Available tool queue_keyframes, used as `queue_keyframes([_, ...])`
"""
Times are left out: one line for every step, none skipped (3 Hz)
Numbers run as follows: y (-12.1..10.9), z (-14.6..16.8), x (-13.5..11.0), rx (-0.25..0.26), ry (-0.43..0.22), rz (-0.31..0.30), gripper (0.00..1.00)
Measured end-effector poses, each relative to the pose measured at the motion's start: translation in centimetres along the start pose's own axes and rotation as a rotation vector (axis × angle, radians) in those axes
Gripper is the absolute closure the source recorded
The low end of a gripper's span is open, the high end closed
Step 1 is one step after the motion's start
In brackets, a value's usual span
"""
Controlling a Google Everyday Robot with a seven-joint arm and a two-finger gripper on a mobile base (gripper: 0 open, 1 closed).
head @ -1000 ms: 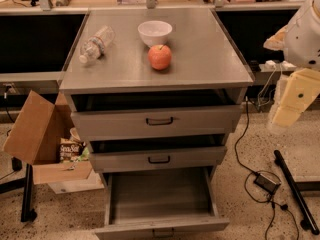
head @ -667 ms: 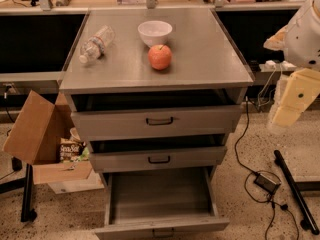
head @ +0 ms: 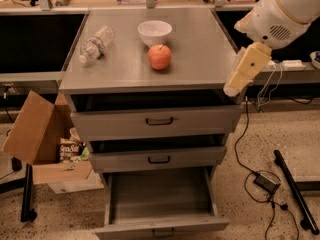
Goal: Place apple into bottom drawer
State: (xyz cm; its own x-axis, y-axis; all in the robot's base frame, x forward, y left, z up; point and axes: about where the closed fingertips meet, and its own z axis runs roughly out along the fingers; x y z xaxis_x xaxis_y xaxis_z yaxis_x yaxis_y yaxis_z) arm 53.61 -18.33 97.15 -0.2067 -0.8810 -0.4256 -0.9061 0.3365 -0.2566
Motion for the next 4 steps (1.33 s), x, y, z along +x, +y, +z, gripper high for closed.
queue_keyframes([-2.9,3.6,-3.4,-0.008,-0.130,0.045,0.00])
queue_keyframes([-2.9,3.6,-3.4,-0.008,-0.130,0.045,0.00])
queue_keyframes([-3.6,4.8,-3.9,-0.005,-0.180,0.060,0.00])
queue_keyframes([-5.7,8.0,-5.8,-0.031,-0.282,0.078,0.00])
